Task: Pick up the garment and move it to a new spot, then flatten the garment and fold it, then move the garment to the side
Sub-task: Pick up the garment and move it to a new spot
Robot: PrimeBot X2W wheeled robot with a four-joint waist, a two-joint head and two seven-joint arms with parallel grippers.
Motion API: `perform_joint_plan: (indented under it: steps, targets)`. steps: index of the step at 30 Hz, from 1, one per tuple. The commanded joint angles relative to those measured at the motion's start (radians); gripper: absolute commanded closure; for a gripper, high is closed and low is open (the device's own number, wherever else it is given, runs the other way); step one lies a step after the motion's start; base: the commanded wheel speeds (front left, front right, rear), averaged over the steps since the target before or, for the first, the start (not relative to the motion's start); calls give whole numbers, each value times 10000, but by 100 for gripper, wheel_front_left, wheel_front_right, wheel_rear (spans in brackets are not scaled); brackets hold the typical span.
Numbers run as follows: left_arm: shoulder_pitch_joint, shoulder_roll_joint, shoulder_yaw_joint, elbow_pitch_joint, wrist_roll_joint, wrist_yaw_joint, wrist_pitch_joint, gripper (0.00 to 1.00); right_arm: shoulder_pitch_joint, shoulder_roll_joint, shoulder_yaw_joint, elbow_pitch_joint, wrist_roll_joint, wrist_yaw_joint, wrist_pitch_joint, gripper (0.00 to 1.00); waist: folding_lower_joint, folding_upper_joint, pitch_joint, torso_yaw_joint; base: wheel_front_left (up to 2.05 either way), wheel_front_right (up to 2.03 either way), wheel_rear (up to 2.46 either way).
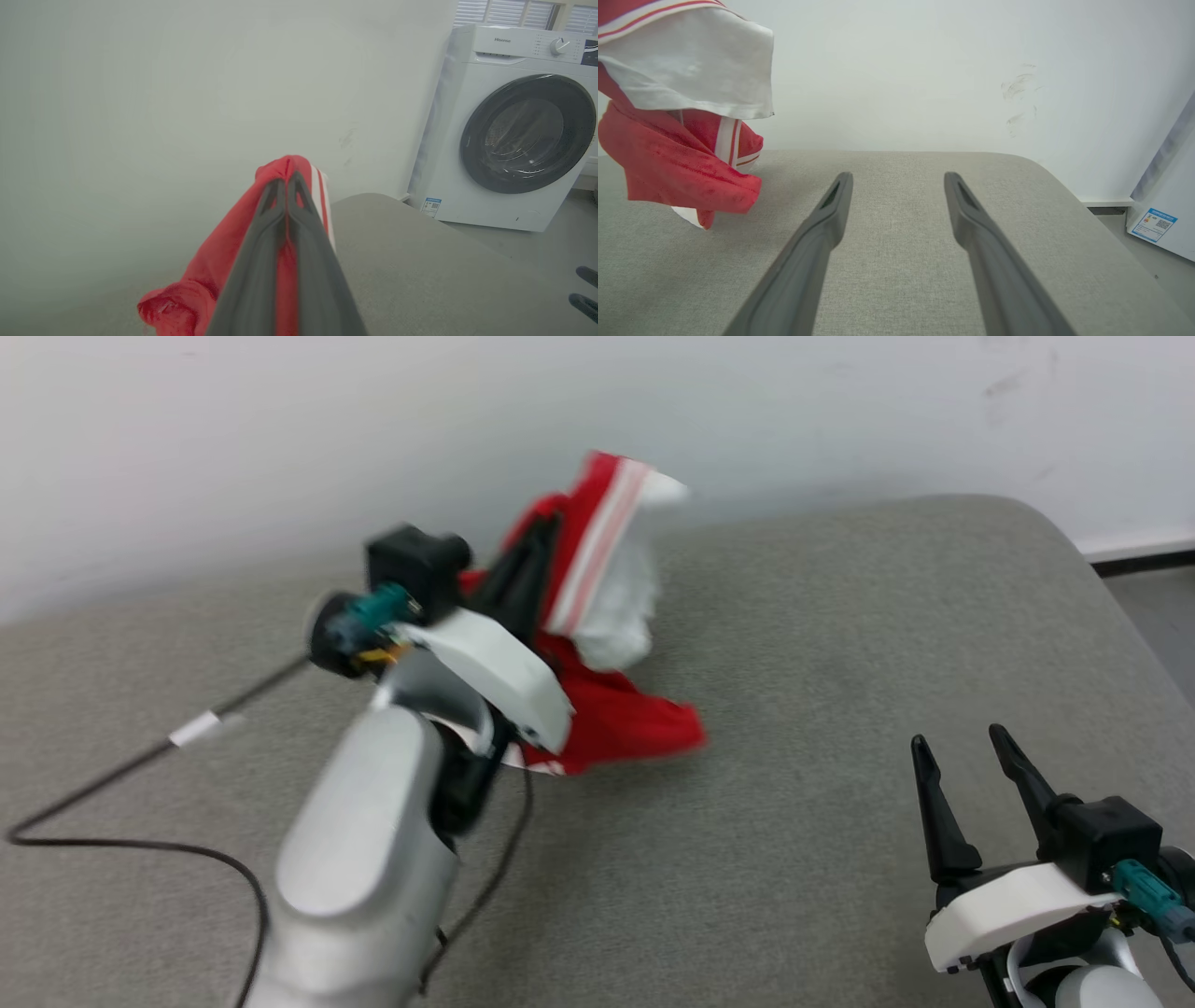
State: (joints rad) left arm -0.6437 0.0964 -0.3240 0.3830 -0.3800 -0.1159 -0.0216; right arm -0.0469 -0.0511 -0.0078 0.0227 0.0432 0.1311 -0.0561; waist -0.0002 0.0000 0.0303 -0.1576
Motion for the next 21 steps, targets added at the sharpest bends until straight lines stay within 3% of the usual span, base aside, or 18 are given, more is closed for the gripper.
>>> perform_joint_plan:
  steps: [1, 7, 14, 15, 16, 18, 21]
  targets:
    - [259, 14, -43, -62, -58, -36, 3, 100, 83, 16, 7, -57, 17, -7, -6, 0, 2, 0, 121, -349, 0, 0, 0]
    - [1836, -316, -1021, -690, -364, 214, 49, 100, 83, 14, -37, -273, 104, -7, -24, 0, 2, 0, 774, -588, 0, 0, 0]
    - [3396, -284, -1510, 45, -394, 488, -56, 100, -184, 14, 59, -259, 186, -7, -156, 0, 2, 0, 1491, -239, 0, 0, 0]
    - [3515, -259, -1578, 160, -408, 451, -56, 91, -207, 14, 73, -223, 170, -7, -170, 0, 2, 0, 1523, -174, 0, 0, 0]
    - [3591, -234, -1674, 249, -374, 413, -81, 68, -238, 14, 69, -194, 160, -7, -187, 0, 2, 0, 1541, -108, 0, 0, 0]
    - [3665, -246, -1811, 342, -314, 352, -201, 0, -319, 11, 33, -158, 123, -8, -214, 0, 2, 0, 1527, 56, 0, 0, 0]
    - [3589, -262, -1911, 196, -234, 302, -690, 0, -314, 13, 12, -110, 64, -8, -202, 0, 2, 0, 1344, 302, 0, 0, 0]
